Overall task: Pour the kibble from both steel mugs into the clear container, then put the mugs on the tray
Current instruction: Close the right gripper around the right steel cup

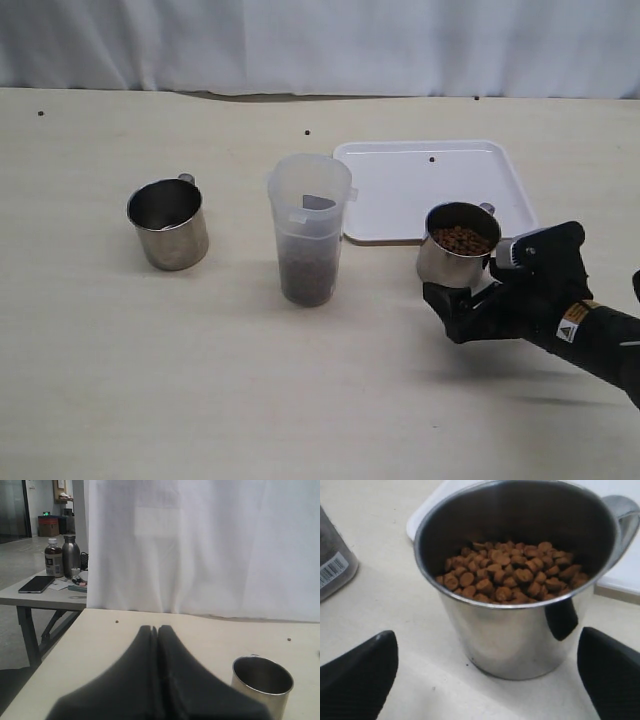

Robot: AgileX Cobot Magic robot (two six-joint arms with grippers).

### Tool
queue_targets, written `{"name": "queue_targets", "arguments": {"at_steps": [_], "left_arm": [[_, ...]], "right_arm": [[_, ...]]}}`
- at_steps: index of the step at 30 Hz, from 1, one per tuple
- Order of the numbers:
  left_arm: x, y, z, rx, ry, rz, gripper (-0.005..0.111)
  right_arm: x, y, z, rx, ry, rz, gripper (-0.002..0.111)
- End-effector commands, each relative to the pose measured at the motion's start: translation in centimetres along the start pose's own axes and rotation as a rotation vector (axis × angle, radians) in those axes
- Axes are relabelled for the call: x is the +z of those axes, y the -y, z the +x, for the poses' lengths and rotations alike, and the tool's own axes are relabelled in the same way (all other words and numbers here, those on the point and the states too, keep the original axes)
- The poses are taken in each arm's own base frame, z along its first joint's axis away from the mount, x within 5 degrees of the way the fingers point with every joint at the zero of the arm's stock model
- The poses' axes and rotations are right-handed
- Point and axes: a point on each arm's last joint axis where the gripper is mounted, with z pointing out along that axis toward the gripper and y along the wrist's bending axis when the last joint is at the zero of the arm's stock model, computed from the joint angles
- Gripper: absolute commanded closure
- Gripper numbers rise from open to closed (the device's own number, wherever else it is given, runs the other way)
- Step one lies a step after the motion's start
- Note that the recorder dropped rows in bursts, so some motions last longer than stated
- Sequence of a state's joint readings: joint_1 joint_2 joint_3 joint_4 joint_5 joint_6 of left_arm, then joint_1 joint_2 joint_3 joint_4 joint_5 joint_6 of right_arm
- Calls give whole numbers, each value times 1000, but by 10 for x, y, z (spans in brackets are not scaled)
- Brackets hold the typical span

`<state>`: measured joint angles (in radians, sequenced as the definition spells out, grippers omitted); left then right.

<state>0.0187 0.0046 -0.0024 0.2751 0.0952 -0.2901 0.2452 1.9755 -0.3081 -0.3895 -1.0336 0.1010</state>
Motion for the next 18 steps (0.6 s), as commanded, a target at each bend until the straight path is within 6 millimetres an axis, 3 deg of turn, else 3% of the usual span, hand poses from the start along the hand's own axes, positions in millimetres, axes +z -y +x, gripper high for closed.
{"name": "queue_targets", "arguments": {"at_steps": [1,18], "left_arm": [[0,1,0,-3,8,9,107],[0,1,0,-3,11,10,107]], "right_arm": [[5,1,1,9,-14,-7,24],[7,1,-2,4,1,-10,25]]}}
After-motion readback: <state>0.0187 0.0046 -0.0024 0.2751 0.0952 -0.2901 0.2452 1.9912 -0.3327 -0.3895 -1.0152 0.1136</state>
